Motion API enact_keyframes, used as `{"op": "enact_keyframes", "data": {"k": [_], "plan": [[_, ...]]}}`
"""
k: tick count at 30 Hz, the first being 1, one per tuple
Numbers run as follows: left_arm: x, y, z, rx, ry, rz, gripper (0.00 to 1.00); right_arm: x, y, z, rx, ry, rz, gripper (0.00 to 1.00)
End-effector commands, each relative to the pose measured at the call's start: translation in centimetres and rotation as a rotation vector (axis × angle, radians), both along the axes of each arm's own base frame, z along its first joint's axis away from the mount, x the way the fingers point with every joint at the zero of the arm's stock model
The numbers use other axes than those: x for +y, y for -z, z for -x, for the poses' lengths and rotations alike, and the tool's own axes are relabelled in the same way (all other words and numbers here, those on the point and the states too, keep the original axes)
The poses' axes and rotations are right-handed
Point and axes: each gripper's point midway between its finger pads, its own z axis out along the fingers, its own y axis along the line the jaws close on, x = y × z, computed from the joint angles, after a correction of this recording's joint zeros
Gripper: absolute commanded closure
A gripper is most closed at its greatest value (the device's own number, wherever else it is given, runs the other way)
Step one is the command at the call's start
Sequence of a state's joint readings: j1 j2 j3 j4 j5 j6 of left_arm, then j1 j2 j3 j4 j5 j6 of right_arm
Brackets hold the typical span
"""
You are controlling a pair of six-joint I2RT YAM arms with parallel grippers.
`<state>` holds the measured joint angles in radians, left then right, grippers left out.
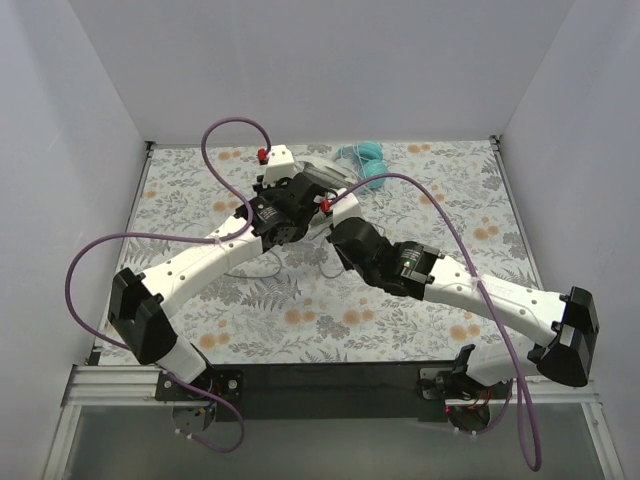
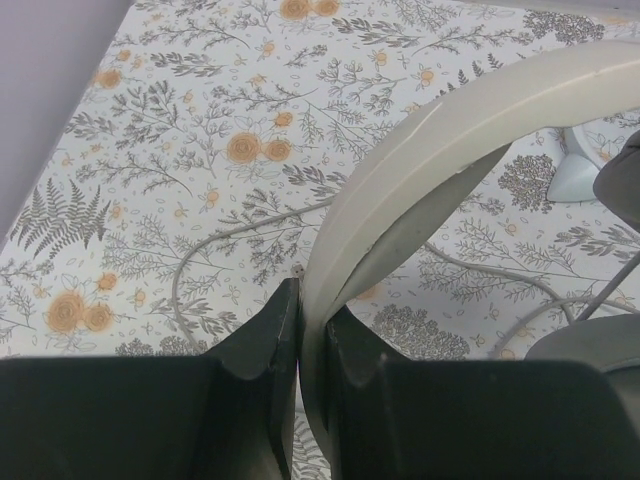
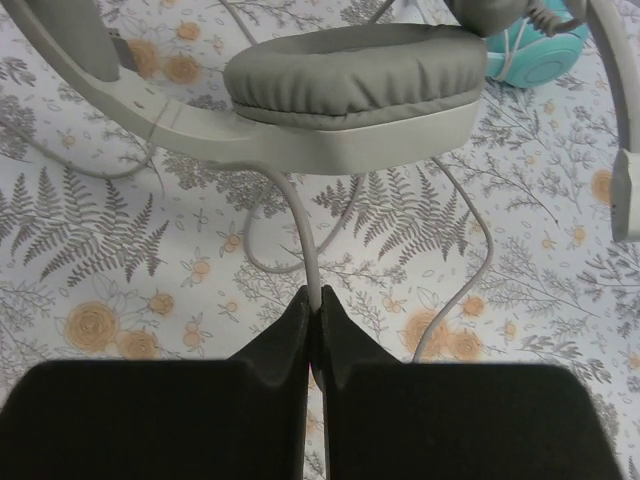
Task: Wrap the headphones
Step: Wrap the headphone cable with the right arm
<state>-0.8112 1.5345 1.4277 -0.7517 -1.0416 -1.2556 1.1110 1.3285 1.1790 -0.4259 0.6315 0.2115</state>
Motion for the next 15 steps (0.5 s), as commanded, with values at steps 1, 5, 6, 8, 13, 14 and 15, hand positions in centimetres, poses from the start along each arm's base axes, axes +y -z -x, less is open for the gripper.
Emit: {"op": "enact_keyframes", "data": {"k": [1,5,6,8,13,14,15], "plan": [[-0.7,-2.1,0.6,-0.089,-0.042,-0.005,1.0,0.0,-5.0,-1.1,-0.11,0.039,-0.09,0.94],[-1.9,-1.1,1.0,-0.059,0.003,-0.015,1.0,-0.6,-6.5,-1.2,-0.139,0.058,-0.111,0.94],[-2.1,-0.8,1.0,-0.052,0.009,-0.021,1.0,-0.8,-6.9,-1.2,-0.145,0.061,-0.12,0.94],[-2.6,0.0,1.4,-0.037,0.028,-0.038,1.0,-1.1,-7.4,-1.2,-0.155,0.074,-0.132,0.94],[-3.3,1.5,2.0,0.008,0.067,-0.002,1.0,-3.1,-8.8,-1.0,-0.198,0.131,-0.199,0.93],[-3.7,1.9,2.1,0.026,0.086,0.016,1.0,-3.5,-9.6,-0.8,-0.211,0.137,-0.235,0.93],[-3.9,2.0,2.2,0.032,0.097,0.029,1.0,-3.7,-9.9,-0.8,-0.218,0.137,-0.254,0.93]]}}
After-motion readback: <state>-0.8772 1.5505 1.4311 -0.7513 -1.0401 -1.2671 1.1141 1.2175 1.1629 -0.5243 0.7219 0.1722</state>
